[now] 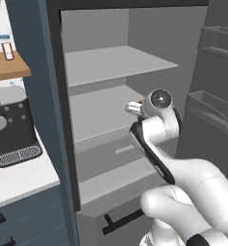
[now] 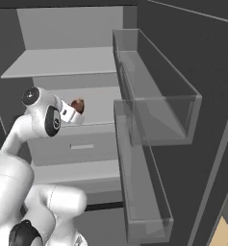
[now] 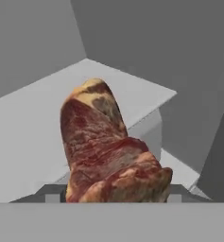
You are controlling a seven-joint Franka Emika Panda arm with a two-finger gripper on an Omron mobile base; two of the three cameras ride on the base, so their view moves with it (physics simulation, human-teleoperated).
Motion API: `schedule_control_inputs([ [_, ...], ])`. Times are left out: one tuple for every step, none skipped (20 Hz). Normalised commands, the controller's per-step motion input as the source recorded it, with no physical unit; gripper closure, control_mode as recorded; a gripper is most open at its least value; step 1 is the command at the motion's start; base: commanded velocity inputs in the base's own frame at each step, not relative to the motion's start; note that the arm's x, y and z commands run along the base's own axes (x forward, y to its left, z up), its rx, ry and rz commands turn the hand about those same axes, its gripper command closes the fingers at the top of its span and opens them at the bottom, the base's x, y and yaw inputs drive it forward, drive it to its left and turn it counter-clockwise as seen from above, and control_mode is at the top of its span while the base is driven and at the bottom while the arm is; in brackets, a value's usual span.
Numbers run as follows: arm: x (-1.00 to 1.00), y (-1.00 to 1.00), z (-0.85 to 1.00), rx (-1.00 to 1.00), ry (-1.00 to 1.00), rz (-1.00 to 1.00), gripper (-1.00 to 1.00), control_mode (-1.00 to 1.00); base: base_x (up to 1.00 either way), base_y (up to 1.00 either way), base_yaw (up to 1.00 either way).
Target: Place one potato and one steak in each tupperware on the nearby counter, to pack two identical lunches.
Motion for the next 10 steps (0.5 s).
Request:
schedule_control_inputs([
  [-1.0,0.0,0.45,0.0,0.33,0.07,1.0,-1.0,0.0,0.0,0.0],
  [-1.0,0.0,0.23,0.0,0.28,0.06,1.0,-1.0,0.0,0.0,0.0],
  [-1.0,0.0,0.1,0.0,0.26,0.05,1.0,-1.0,0.0,0.0,0.0],
  [-1.0,0.0,0.01,0.0,0.24,0.05,1.0,-1.0,0.0,0.0,0.0],
  [-1.0,0.0,0.0,-0.01,0.22,0.05,1.0,-1.0,0.0,0.0,0.0],
  [-1.0,0.0,0.0,-0.03,0.18,0.07,1.0,-1.0,0.0,0.0,0.0],
  [-1.0,0.0,-0.06,-0.07,0.11,0.08,1.0,-1.0,0.0,0.0,0.0],
  [-1.0,0.0,-0.1,-0.08,0.07,0.09,1.0,-1.0,0.0,0.0,0.0],
  [-1.0,0.0,-0.09,-0.09,0.03,0.11,1.0,-1.0,0.0,0.0,0.0],
  [-1.0,0.0,-0.04,-0.09,0.02,0.13,1.0,-1.0,0.0,0.0,0.0],
])
